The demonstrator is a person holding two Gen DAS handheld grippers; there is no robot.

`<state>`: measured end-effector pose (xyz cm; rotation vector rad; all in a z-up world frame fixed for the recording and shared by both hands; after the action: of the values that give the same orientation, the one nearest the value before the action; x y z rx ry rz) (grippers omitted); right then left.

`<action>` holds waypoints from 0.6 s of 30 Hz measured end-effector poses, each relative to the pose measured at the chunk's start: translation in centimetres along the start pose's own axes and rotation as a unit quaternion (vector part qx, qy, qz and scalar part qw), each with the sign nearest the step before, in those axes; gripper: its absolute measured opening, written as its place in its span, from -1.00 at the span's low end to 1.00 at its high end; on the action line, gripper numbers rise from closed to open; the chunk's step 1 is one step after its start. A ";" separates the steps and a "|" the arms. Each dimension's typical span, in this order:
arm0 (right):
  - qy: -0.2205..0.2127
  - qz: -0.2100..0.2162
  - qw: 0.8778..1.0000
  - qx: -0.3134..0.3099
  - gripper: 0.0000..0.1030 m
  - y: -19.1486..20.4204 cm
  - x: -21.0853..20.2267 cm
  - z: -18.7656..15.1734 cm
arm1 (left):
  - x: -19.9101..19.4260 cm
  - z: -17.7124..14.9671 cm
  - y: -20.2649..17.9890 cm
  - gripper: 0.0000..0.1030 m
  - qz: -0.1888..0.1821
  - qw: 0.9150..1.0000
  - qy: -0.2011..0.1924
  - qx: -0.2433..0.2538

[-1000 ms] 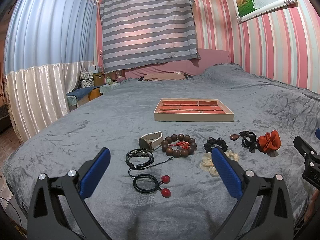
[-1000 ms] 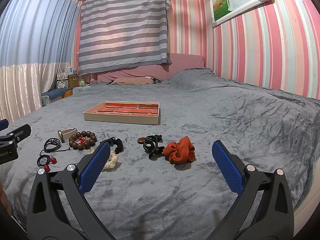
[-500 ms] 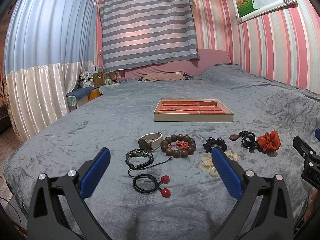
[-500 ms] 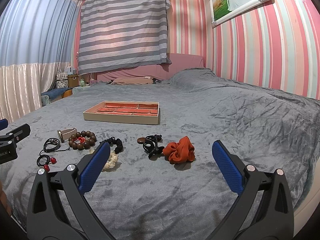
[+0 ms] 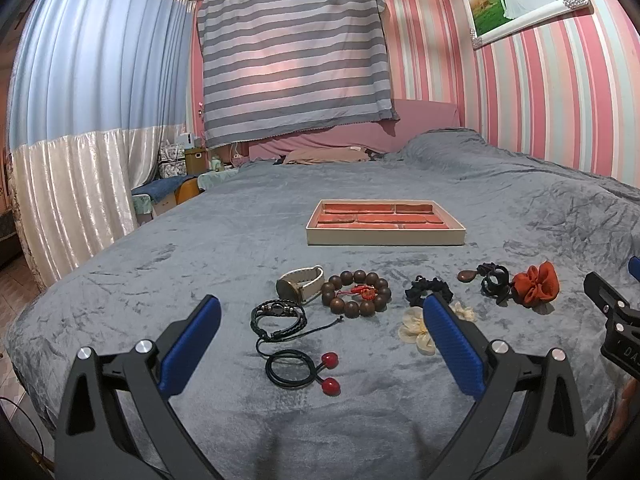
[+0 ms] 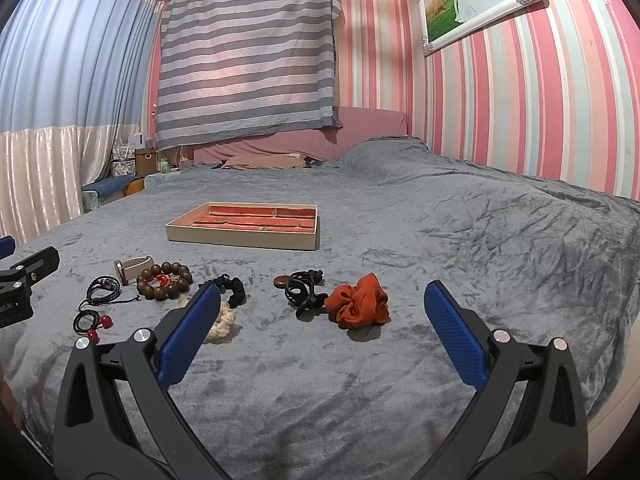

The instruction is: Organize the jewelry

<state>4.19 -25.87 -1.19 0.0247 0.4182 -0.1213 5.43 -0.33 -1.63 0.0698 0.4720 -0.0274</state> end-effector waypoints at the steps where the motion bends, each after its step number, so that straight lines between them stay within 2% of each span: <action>1: 0.000 0.000 1.000 0.000 0.92 0.0 0.0 0.0 | 0.0 0.1 -0.1 0.92 0.000 1.000 0.000 0.000; 13: 0.001 0.001 1.000 0.001 0.92 -0.1 -0.1 0.0 | 0.0 0.0 0.0 0.92 0.002 1.000 0.000 0.000; 18: 0.008 0.001 1.000 0.005 0.92 -1.5 0.6 0.4 | 0.3 -0.1 0.1 0.92 0.003 1.000 0.005 0.002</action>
<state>4.69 -27.45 -1.04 0.0356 0.4344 -0.1211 5.67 -0.20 -1.80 0.0759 0.4814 -0.0222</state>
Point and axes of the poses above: each gripper's, at about its wrist camera, not at the fingertips, and x roughly the way its jaws point, y to its left, z to its top, the point moved 6 cm from there along x, roughly the way its jaws point, and after that the axes turned 6 degrees about y, right-handed, at the moved point
